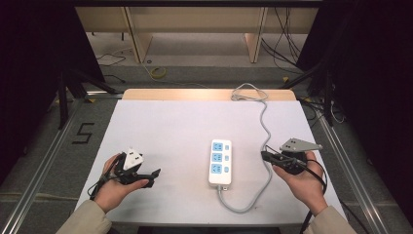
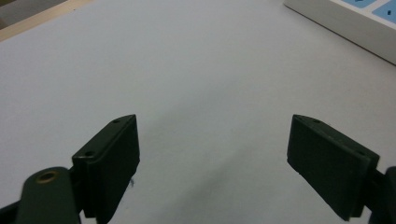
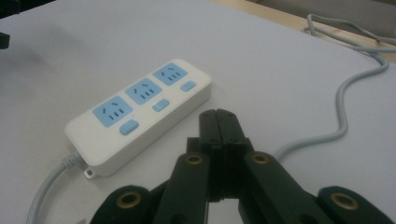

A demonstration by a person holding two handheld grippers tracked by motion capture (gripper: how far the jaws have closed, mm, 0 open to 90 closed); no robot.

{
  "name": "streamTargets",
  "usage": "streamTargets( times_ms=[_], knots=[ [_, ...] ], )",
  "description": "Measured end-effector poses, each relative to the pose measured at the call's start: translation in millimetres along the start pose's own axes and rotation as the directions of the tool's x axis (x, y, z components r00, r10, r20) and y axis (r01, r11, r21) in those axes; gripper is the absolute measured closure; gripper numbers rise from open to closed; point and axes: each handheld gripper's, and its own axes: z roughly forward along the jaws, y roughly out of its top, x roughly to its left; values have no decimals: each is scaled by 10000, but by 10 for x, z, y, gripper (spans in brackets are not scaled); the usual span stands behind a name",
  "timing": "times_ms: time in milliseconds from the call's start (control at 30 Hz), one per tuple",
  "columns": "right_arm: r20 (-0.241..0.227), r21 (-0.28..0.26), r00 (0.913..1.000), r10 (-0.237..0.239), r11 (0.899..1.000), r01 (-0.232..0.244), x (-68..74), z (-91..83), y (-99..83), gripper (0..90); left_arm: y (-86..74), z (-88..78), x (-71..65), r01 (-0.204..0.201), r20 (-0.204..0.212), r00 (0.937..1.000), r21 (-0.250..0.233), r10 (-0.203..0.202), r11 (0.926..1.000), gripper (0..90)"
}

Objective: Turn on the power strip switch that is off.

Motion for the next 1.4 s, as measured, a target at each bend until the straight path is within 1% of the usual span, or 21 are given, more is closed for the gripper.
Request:
streamTargets(
  times_ms=[67, 100, 267, 333, 533, 567, 767, 967, 1233, 1400],
  knots=[
    [-18, 39, 10000, 3, 10000, -3, 6, 11, 14, 900, 1, -1, 2, -28, -8, 10000, 7, 28, 10000, 168],
    [-18, 39, 10000, 3, 10000, -3, 6, 11, 14, 900, 0, 1, -3, 32, -5, 10000, -32, -33, 10000, 168],
    [-38, 101, 9999, -124, 9999, 125, 17, 39, 31, 900, 2, 1, -3, -14, 8, 10000, -7, 14, 10000, 168],
    [-91, 159, 9999, -99, 9998, 100, 25, 52, 44, 900, 2, 5, -4, 22, -7, 10000, -32, -22, 10000, 168],
    [-190, 260, 9998, -117, 9996, 122, 44, 82, 65, 900, 5, 5, -3, -55, 19, 10000, -1, 55, 10000, 168],
    [-235, 295, 9997, -101, 9995, 108, 49, 93, 75, 900, 5, 6, -5, -5, 3, 10000, -32, 5, 10000, 168],
    [-333, 383, 9992, -208, 9990, 221, 73, 130, 100, 900, 6, 7, -3, -69, 17, 10000, 7, 69, 10000, 168],
    [-451, 528, 9986, -264, 9982, 288, 100, 172, 125, 900, 7, 10, -2, -38, 6, 10000, -2, 38, 10000, 168],
    [-452, 548, 9982, -384, 9977, 409, 134, 211, 159, 900, 8, 12, -6, -73, 9, 10000, 11, 73, 10000, 168],
    [-558, 627, 9976, -401, 9971, 436, 160, 242, 181, 900, 8, 13, -5, -77, 13, 10000, 15, 77, 10000, 168]
  ],
)
